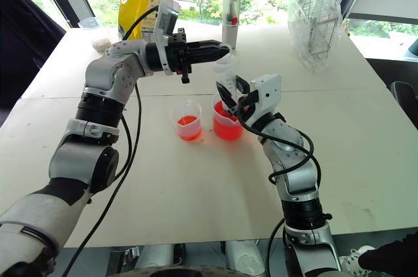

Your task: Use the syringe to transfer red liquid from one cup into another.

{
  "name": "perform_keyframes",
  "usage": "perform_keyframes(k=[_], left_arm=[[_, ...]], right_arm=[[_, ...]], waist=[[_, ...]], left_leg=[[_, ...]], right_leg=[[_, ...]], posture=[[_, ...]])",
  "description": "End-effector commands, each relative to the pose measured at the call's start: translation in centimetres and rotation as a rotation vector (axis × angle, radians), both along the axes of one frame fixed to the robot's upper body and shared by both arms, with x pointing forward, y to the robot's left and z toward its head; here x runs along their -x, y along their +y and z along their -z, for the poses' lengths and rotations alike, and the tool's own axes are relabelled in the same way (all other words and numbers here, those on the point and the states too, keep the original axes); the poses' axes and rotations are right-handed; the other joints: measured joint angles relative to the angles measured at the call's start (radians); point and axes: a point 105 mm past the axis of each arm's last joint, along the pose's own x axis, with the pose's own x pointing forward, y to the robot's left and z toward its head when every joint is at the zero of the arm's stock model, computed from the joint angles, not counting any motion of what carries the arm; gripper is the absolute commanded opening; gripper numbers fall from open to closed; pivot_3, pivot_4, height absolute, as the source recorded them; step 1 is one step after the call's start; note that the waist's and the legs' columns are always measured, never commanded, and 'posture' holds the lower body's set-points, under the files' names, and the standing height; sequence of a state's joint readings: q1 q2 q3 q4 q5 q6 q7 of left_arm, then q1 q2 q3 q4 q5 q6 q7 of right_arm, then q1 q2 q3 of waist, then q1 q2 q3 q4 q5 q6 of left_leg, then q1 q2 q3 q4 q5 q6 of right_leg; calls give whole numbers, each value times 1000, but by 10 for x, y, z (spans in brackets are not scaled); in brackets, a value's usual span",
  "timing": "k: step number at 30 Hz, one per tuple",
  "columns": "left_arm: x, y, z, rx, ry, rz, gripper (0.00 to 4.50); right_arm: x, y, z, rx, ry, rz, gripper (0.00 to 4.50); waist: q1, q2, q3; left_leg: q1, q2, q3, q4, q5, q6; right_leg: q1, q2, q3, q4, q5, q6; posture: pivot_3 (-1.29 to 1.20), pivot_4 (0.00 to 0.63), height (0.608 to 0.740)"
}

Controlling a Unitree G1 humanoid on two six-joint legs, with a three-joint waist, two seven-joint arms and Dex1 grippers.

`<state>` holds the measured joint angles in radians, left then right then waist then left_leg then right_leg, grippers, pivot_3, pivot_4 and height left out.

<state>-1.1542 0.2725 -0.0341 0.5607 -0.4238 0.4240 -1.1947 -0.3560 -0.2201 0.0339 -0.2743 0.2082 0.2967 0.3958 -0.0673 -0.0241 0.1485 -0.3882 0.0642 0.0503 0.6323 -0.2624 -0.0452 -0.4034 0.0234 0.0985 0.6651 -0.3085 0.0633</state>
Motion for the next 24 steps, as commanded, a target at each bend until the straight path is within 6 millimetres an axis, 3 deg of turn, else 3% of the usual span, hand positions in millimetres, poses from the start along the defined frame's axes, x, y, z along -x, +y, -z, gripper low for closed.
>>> perform_keyframes(k=[1,24], left_arm=[[3,-2,-17,19,-57,8,22],[1,8,-63,92,-176,-47,22]], right_arm=[[5,1,-12,0,-62,-11,1353],[4,7,19,-11,48,-55,1353]], waist=[[0,0,0],[0,0,0]], left_leg=[[0,0,0,0,0,0],[0,0,0,0,0,0]], right_leg=[[0,0,0,0,0,0],[0,0,0,0,0,0]], posture=[[0,150,740],[0,150,740]])
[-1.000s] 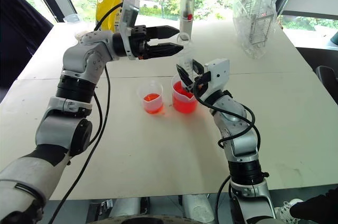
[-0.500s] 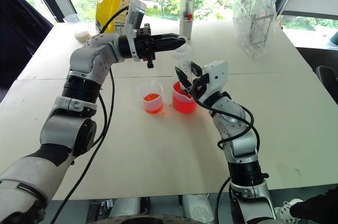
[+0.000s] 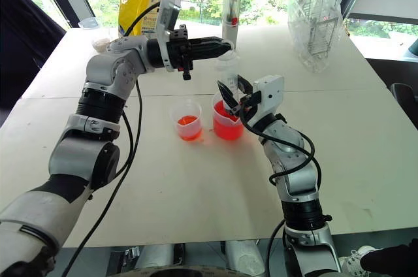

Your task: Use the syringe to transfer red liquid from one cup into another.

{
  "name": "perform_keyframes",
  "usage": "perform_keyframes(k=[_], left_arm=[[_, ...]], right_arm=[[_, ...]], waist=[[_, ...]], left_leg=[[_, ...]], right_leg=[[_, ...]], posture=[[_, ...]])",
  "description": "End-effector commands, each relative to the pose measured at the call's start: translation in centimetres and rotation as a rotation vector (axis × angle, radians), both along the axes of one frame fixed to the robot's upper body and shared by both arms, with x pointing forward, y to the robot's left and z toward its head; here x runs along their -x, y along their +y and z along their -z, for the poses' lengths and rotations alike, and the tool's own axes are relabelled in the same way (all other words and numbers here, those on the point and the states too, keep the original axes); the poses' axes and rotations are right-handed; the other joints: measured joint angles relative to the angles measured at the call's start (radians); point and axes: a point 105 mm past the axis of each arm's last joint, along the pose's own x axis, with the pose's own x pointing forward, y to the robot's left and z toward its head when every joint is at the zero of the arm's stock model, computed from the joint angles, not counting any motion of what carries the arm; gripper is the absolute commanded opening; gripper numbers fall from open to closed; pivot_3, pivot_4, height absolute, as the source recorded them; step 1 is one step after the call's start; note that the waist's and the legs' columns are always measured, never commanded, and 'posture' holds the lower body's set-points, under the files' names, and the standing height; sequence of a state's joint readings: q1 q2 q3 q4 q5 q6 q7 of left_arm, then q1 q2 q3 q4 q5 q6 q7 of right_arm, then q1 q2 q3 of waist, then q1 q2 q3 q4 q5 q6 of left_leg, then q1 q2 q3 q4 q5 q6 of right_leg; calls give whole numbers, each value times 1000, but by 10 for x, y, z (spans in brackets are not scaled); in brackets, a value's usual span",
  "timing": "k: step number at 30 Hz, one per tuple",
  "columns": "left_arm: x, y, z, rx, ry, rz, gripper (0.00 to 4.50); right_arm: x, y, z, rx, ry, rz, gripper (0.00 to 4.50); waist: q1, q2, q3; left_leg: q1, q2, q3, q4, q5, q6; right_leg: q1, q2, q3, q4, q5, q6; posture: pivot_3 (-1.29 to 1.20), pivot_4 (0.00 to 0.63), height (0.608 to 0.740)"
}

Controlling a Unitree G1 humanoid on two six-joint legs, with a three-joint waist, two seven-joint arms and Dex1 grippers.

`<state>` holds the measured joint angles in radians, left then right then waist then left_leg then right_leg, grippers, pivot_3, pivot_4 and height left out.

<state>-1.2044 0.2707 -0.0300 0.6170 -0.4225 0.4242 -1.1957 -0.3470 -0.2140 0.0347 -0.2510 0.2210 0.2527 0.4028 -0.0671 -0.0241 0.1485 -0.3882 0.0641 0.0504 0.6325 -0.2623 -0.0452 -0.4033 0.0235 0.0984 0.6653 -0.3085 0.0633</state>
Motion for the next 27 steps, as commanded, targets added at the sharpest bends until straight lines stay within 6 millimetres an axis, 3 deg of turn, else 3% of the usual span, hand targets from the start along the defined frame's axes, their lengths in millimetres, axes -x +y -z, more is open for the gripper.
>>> perform_keyframes(k=[1,27], left_arm=[[5,10,-55,90,-182,-45,22],[2,14,-60,108,-195,-68,22]], right_arm=[[4,7,17,10,58,-45,1353],[4,9,15,18,48,-58,1353]], waist=[[0,0,0],[0,0,0]], left_leg=[[0,0,0,0,0,0],[0,0,0,0,0,0]], right_leg=[[0,0,0,0,0,0],[0,0,0,0,0,0]], posture=[[0,150,740],[0,150,740]])
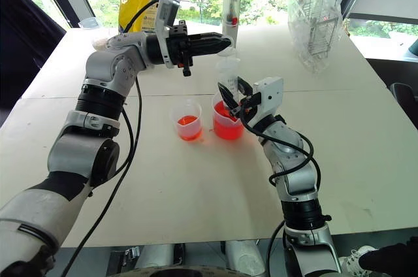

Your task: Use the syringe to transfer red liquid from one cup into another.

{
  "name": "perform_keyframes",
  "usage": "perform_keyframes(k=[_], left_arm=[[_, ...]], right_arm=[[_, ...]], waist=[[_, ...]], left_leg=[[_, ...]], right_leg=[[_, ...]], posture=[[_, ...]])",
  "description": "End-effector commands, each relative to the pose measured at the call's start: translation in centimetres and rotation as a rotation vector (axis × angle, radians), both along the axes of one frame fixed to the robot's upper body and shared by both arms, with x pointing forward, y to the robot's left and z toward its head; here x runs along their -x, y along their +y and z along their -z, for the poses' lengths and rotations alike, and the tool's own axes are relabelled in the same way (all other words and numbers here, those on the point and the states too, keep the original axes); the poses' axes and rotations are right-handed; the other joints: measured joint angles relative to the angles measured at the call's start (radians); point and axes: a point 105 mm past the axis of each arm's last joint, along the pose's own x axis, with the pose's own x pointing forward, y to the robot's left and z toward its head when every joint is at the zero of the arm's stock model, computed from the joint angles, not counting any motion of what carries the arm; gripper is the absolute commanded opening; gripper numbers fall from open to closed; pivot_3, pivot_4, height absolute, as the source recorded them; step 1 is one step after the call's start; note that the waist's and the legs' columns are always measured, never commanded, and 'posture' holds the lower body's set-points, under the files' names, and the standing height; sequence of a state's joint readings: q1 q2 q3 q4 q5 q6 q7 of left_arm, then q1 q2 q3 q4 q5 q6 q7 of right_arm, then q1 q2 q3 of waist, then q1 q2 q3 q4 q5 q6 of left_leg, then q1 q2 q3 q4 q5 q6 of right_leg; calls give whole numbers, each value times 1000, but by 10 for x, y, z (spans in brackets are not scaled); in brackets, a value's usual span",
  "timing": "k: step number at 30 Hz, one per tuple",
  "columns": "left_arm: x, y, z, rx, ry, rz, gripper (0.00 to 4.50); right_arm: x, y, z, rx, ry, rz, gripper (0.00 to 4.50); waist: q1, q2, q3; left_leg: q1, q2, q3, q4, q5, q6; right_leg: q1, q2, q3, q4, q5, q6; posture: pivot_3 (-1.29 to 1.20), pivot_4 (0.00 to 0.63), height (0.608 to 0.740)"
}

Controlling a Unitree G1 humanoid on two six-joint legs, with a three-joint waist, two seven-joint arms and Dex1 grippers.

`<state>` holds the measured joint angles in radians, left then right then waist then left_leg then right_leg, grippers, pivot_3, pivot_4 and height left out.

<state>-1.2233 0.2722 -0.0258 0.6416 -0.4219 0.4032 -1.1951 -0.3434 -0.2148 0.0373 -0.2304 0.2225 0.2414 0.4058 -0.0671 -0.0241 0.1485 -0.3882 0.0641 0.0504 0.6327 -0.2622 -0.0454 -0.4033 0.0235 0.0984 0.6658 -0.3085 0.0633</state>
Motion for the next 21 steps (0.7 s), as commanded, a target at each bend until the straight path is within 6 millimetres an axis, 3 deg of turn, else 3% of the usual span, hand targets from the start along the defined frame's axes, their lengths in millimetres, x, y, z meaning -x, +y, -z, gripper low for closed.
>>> perform_keyframes(k=[1,11,17,21], left_arm=[[4,13,-55,101,-180,-63,22],[3,13,-55,101,-179,-63,22],[2,13,-49,94,-157,-63,22],[1,16,-40,88,-127,-70,1593]], right_arm=[[6,9,9,16,34,-57,1353],[5,9,3,12,16,-56,1353],[4,6,-11,1,-17,-50,1353],[5,5,-23,-6,-46,-51,1353]], waist=[[0,0,0],[0,0,0],[0,0,0],[-1,0,0]], left_leg=[[0,0,0,0,0,0],[0,0,0,0,0,0],[0,0,0,0,0,0],[0,0,0,0,0,0]], right_leg=[[0,0,0,0,0,0],[0,0,0,0,0,0],[0,0,0,0,0,0],[0,0,0,0,0,0]], posture=[[0,150,740],[0,150,740],[0,150,740],[0,150,740]])
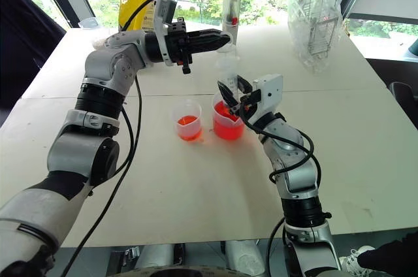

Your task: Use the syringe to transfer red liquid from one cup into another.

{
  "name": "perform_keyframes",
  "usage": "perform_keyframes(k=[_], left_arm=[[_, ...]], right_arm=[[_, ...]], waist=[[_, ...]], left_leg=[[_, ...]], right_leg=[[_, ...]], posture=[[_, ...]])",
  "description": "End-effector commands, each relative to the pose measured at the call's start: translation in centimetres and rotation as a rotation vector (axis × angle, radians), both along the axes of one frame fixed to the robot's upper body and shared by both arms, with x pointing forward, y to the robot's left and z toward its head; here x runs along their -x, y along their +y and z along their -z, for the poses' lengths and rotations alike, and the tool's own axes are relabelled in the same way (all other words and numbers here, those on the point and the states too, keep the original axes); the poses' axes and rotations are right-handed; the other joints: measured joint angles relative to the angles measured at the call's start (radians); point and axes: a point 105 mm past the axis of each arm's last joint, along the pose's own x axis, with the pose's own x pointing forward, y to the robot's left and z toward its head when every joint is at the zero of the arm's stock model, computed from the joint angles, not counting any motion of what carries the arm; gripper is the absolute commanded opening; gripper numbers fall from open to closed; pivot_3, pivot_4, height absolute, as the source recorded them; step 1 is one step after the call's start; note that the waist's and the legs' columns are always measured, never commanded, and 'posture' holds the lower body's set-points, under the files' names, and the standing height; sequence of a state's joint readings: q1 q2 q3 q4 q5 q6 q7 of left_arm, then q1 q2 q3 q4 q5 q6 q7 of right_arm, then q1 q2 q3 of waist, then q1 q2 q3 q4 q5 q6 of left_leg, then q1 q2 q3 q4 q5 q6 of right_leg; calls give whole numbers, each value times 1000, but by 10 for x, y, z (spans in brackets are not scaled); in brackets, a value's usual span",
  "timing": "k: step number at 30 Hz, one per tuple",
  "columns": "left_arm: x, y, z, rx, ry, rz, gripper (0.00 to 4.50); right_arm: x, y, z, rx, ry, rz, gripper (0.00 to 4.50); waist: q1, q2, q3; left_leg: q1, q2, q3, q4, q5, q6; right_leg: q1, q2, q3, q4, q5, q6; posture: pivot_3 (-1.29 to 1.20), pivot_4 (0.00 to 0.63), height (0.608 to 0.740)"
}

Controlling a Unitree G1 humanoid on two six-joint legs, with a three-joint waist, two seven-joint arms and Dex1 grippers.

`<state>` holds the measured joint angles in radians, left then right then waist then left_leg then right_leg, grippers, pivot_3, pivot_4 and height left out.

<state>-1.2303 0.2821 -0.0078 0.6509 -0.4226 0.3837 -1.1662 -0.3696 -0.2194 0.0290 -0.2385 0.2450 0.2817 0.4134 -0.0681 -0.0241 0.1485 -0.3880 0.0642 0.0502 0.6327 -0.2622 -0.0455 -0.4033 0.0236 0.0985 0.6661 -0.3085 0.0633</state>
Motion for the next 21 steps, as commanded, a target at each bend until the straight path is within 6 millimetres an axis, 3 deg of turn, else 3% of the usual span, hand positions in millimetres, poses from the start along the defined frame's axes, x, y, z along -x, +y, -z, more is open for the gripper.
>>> perform_keyframes(k=[1,5,6,11,16,18,21], left_arm=[[6,10,-32,61,-106,-28,2167],[8,15,-27,56,-106,-34,4127],[8,18,-27,59,-103,-41,4425],[10,43,-28,94,-58,-74,4425],[17,79,-30,118,-7,-135,4425],[20,90,-30,122,5,-161,4425],[21,112,-26,103,12,-237,4425]], right_arm=[[7,4,-19,0,-59,-34,1353],[10,4,-24,-2,-70,-39,1353],[10,4,-25,-2,-72,-40,1353],[11,1,-31,-4,-81,-33,1353],[11,-2,-38,-5,-102,-22,1353],[13,-2,-49,-7,-131,-29,1353],[20,10,-80,-24,-210,-106,1353]], waist=[[1,0,0],[2,0,0],[2,0,0],[-2,0,0],[-1,0,0],[0,0,0],[0,0,0]], left_leg=[[0,0,0,0,0,0],[0,0,0,0,0,0],[0,0,0,0,0,0],[1,0,0,0,0,0],[1,1,0,0,0,0],[1,1,-1,0,0,-1],[1,1,0,1,1,-1]], right_leg=[[0,0,0,0,0,0],[0,0,0,0,0,0],[0,0,0,0,0,0],[0,0,0,1,0,0],[0,0,0,2,0,0],[0,0,0,2,0,0],[0,-1,0,2,0,0]], posture=[[0,150,740],[0,150,740],[0,150,740],[0,150,740],[0,150,740],[0,150,740],[0,150,740]])
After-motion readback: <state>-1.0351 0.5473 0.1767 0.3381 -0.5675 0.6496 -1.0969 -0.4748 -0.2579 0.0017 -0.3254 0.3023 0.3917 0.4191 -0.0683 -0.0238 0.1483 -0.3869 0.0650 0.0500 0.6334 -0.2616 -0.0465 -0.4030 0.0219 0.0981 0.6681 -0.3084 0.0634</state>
